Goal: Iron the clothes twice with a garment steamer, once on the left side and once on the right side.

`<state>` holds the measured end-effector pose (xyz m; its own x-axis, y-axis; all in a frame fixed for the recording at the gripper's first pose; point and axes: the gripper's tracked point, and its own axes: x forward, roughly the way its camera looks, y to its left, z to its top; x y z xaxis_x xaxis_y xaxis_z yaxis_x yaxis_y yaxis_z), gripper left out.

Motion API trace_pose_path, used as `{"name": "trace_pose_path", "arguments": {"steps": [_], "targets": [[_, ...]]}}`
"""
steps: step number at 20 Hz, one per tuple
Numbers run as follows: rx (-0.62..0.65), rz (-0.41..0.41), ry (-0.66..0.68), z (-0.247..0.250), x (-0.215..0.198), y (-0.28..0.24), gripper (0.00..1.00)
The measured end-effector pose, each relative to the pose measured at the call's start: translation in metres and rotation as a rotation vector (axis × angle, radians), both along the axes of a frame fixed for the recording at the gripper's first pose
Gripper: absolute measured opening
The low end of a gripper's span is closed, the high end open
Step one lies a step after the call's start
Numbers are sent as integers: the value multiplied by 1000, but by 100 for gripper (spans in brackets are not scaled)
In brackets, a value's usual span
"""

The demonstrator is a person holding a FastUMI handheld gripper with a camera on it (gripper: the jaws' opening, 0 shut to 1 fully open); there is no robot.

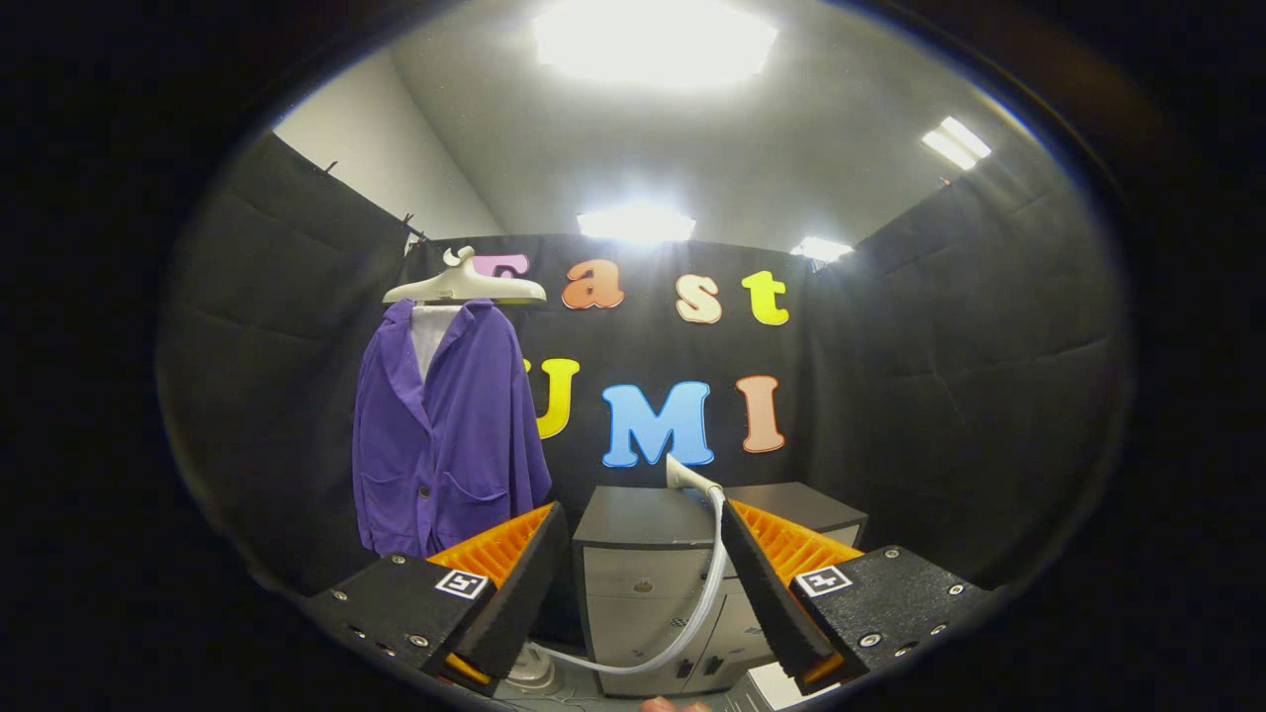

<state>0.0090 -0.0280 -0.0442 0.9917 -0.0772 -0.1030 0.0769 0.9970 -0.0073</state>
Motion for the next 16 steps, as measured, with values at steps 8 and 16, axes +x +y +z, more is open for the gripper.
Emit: {"name": "trace_pose_path", "arguments": {"steps": [8, 16], "targets": [[71, -46, 31, -11, 78, -51, 96], [90, -96, 79, -35, 216, -117, 96]]}}
